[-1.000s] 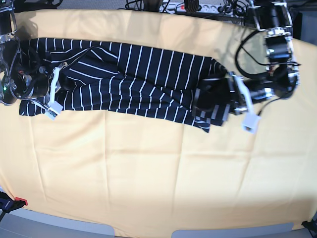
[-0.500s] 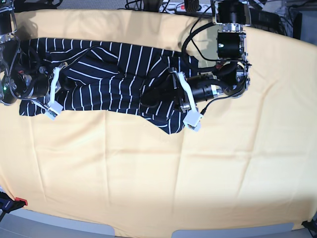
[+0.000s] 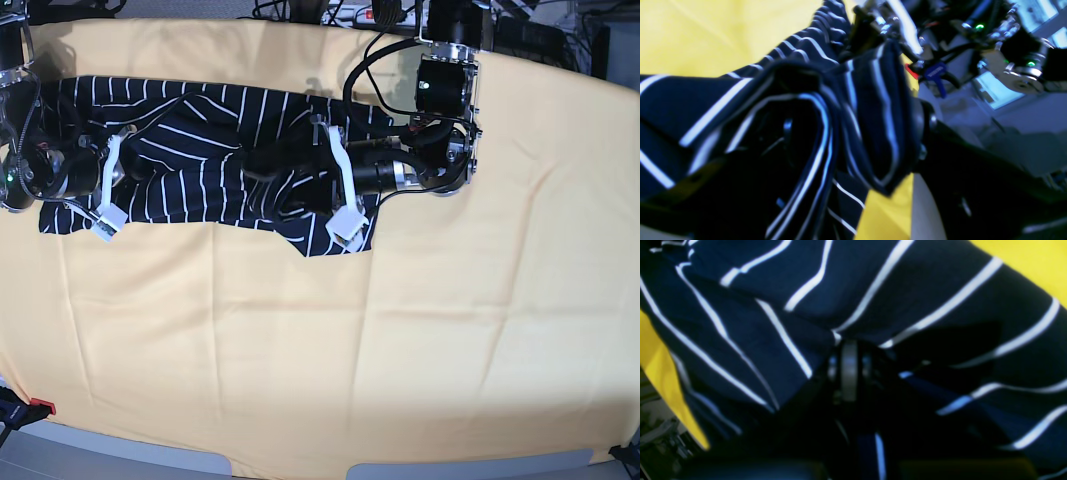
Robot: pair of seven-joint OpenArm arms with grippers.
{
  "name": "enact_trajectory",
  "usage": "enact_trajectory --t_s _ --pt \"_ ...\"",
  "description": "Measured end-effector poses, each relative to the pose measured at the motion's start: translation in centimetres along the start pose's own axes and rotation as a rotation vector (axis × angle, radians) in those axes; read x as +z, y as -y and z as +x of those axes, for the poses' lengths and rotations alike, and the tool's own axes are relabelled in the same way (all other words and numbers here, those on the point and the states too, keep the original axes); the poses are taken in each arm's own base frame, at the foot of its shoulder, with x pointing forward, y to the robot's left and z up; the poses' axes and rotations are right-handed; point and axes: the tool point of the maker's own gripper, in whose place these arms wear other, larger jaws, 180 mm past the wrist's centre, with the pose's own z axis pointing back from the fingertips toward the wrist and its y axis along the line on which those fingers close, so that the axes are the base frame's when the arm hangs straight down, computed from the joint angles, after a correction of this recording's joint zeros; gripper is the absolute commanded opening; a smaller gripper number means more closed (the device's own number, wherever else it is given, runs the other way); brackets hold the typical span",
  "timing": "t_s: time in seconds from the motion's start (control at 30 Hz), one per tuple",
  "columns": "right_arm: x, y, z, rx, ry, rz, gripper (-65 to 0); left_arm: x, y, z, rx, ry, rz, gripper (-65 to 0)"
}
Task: Fold the T-shirt properly
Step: 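Carry the hem end with the left gripper over toward the right gripper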
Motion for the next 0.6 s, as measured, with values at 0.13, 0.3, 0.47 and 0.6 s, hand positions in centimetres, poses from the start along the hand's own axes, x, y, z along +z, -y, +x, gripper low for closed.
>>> enact_trajectory --t_s 0.13,0.3,0.47,0.6 --pt "0.0 -0.1 0.0 0.003 -0.002 0.001 -51.1 0.6 -3.2 1.8 0.032 0.103 0.175 -28.1" --pt "0.0 -0.1 0.0 0.003 -0.002 0.001 -51.1 -1.6 -0.4 -2.0 -0.053 -0.065 0.063 -28.1" --pt "0.0 -0.1 0.1 0.003 0.001 0.002 -51.1 -2.8 0.5 -3.6 -0.065 -0.126 0.04 -28.1" --pt "0.0 0.0 0.1 0.004 -0.001 0.0 -51.1 -3.3 2.7 -2.1 -0.014 -0.033 -0.07 -28.1"
